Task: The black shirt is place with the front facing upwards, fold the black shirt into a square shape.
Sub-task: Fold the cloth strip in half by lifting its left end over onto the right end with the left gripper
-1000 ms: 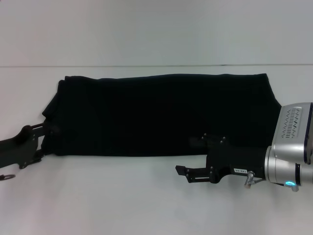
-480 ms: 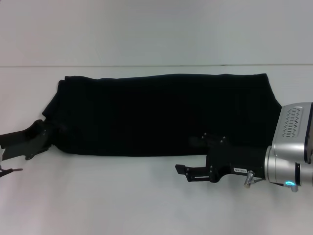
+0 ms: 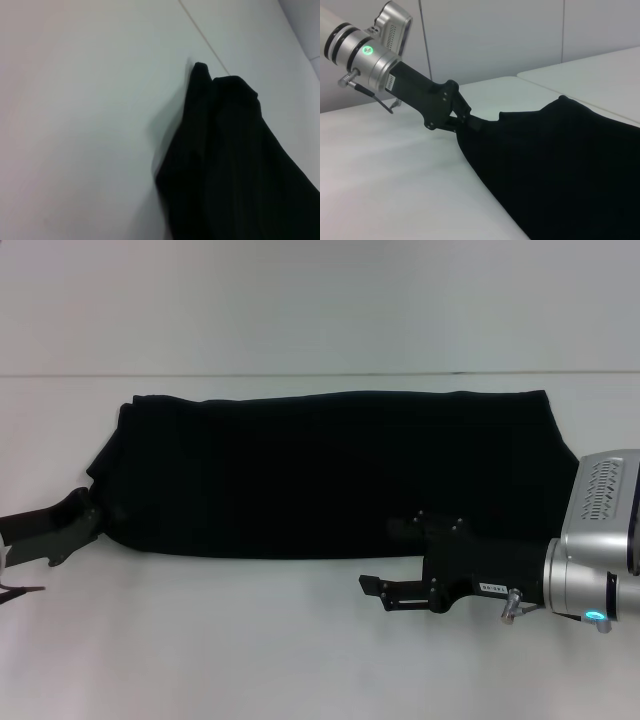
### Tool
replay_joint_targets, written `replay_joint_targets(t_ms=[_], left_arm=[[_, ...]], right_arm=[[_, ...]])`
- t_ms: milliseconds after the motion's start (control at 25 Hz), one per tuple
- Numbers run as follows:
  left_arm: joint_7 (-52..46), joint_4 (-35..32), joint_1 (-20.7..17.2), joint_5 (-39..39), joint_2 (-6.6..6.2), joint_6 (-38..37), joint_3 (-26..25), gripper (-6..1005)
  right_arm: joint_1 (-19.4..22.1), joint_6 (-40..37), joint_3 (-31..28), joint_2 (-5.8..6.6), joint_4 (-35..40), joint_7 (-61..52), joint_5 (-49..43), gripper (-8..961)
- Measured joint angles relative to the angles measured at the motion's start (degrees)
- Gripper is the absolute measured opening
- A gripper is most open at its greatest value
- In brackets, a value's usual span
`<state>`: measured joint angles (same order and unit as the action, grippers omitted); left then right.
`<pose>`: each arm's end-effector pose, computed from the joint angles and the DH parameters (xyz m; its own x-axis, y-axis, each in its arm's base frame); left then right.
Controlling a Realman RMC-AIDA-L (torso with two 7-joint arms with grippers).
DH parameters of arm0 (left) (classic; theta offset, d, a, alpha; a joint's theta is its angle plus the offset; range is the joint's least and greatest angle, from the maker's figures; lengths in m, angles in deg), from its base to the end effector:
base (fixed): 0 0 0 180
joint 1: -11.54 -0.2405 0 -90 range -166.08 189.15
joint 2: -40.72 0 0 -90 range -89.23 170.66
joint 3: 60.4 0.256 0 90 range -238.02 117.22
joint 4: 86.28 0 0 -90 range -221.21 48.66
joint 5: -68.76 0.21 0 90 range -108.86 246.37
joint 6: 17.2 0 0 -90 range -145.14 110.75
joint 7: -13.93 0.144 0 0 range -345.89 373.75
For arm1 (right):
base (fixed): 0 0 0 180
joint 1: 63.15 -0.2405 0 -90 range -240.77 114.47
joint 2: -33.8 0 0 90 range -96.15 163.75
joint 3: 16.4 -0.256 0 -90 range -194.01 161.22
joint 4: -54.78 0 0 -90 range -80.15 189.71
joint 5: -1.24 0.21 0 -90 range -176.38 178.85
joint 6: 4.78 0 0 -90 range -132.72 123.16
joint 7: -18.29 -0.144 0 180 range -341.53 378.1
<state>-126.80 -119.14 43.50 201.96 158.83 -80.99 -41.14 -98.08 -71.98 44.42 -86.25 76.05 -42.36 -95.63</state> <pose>-0.3550 0.3551 0.0233 -0.2329 0.7237 0.6496 0.9708 0.2128 0.1109 0.2530 0.3420 -0.0798 0.8887 -0.2152 -0.4048 -0.3376 -0.9046 -0.2602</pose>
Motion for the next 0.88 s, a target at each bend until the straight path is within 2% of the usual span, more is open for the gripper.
replay_joint_targets(t_ms=[40, 320, 440, 560, 880], left_arm=[[0.37, 0.0, -0.02, -0.02, 0.01, -0.09, -0.07, 38], [1.73, 0.02, -0.6, -1.25, 0.01, -0.45, -0.72, 27], [3.03, -0.23, -1.55, -1.73, -0.04, -1.22, -3.18, 23], [4.73, -0.68, -2.68, -1.5, -0.68, -2.6, -7.22, 21], [4.58, -6.32, -6.36, -1.06, -2.41, -5.07, -12.9, 22]], right_arm=[[0.0, -0.01, 0.0, 0.0, 0.0, 0.0, 0.02, 942], [-0.01, -0.2, -0.61, 0.0, 0.0, 0.0, 0.11, 944], [0.0, -0.39, -0.89, 0.0, 0.0, 0.0, 0.52, 943], [0.16, -0.6, -0.99, 0.01, -0.01, 0.0, 1.43, 942], [0.25, -0.78, -1.71, 0.2, -0.01, 0.0, 2.28, 944]])
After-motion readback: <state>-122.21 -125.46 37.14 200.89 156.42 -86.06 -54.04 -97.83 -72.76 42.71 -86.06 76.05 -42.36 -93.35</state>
